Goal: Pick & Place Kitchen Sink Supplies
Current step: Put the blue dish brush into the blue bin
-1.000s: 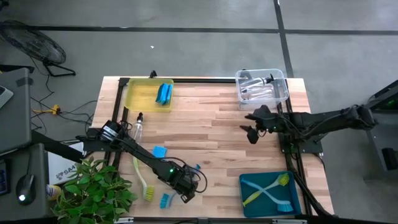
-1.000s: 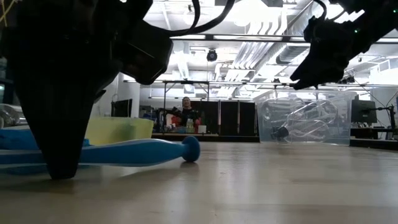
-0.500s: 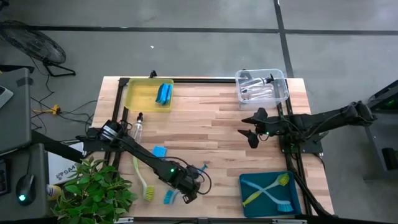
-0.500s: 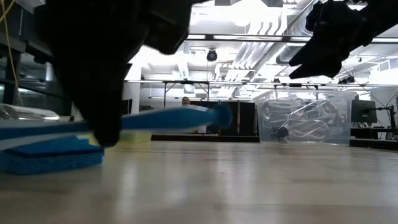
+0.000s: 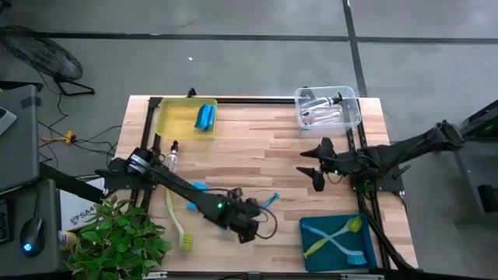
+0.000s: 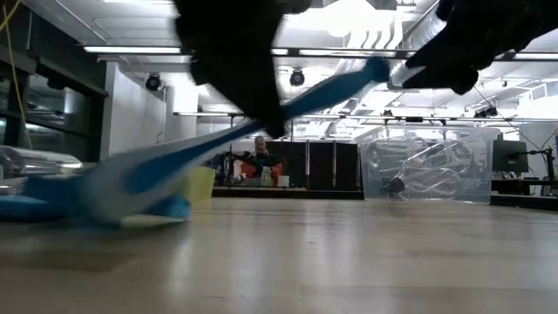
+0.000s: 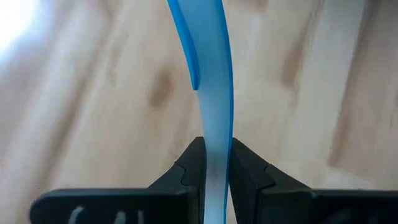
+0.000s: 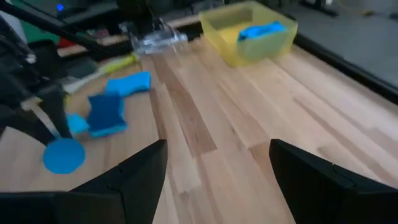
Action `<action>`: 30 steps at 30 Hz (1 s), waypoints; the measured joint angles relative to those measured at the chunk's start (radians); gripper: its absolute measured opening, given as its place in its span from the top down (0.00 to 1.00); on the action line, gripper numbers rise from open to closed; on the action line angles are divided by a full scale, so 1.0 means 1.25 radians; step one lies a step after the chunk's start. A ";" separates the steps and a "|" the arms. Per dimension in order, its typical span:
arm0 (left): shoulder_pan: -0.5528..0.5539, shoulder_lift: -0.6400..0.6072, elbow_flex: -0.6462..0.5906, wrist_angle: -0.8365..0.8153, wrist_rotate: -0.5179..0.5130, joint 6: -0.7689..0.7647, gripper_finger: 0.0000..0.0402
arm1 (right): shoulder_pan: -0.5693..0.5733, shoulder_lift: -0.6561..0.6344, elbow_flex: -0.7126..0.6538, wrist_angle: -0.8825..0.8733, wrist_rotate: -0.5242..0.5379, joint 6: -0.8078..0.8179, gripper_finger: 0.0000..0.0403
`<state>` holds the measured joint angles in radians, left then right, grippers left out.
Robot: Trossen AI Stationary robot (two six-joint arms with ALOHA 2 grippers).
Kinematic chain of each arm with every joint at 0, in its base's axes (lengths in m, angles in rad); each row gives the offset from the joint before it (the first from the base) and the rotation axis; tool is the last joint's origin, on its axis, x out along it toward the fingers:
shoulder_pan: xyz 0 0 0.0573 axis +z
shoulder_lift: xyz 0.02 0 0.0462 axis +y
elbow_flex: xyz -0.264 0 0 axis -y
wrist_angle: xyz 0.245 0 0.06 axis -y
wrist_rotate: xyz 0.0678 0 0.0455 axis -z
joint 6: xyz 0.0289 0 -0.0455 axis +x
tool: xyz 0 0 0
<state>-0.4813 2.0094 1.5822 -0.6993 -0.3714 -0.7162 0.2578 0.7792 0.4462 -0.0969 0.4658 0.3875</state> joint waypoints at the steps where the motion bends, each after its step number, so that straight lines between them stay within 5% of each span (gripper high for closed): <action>1: 0.007 0.000 0.007 0.009 -0.014 0.027 0.91 | 0.014 0.000 -0.001 0.015 0.015 -0.003 0.32; 12: 0.077 -0.001 0.077 0.018 -0.138 0.245 0.91 | 0.156 0.090 -0.003 0.066 0.192 -0.004 0.32; 22: 0.133 -0.015 0.085 -0.006 -0.223 0.313 0.91 | 0.248 0.213 -0.003 0.130 0.301 0.041 0.32; 30: 0.133 -0.024 0.085 -0.005 -0.234 0.362 0.91 | 0.272 0.323 -0.003 0.342 0.326 -0.044 0.32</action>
<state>-0.3149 1.9797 1.6886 -0.7058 -0.6636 -0.2637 0.5984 1.1825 0.4419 0.3309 0.8734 0.3319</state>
